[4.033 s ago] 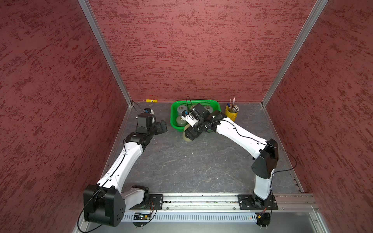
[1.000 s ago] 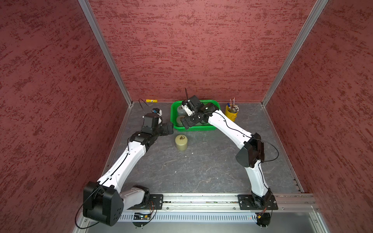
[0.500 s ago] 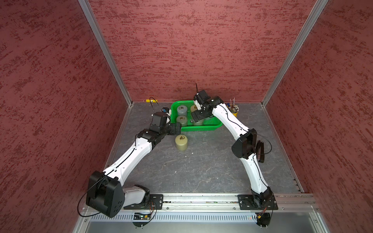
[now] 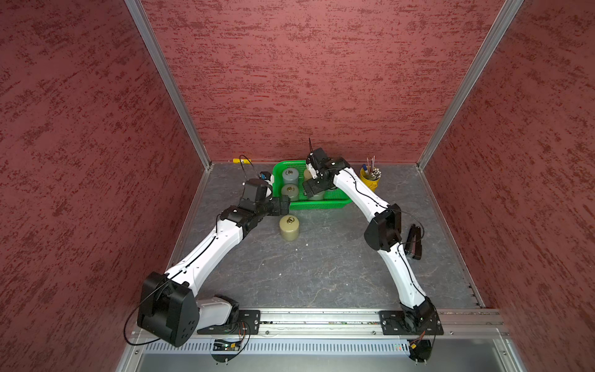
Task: Take the tea canister out of the basket
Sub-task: Pick up the tea canister from the basket.
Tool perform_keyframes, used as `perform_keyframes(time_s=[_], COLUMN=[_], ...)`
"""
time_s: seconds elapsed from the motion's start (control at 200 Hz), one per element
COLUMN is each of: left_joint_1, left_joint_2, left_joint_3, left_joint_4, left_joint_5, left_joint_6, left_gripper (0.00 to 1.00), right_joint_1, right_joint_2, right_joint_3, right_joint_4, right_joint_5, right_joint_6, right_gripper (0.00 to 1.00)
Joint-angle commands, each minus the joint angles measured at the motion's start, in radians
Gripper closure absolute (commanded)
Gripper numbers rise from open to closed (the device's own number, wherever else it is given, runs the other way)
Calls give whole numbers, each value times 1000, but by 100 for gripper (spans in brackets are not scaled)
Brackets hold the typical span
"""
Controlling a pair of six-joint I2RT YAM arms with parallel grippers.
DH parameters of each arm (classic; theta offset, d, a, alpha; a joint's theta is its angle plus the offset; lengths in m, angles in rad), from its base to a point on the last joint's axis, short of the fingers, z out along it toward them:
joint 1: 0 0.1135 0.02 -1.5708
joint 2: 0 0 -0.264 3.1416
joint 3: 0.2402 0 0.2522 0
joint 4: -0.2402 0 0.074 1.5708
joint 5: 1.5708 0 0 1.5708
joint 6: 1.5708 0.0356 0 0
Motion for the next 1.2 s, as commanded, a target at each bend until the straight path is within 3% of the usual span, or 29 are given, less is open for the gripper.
perform_keyframes(time_s=[0.0, 0.721, 1.197], left_joint_1=[-4, -6, -6], left_joint_2=[-4, 10, 25], left_joint_3=[20, 24, 33], left_joint_4=[20, 23, 19], left_joint_5=[9, 3, -1], left_joint_6=[7, 9, 16], left_gripper=[0, 0, 0], right_joint_1=[-10, -34, -34], right_joint_2=[30, 89, 107], right_joint_3=[37, 37, 37], right_joint_4=[38, 83, 87], right_joint_5=[23, -52, -75], right_joint_6=[1, 21, 26], right_gripper=[1, 1, 10])
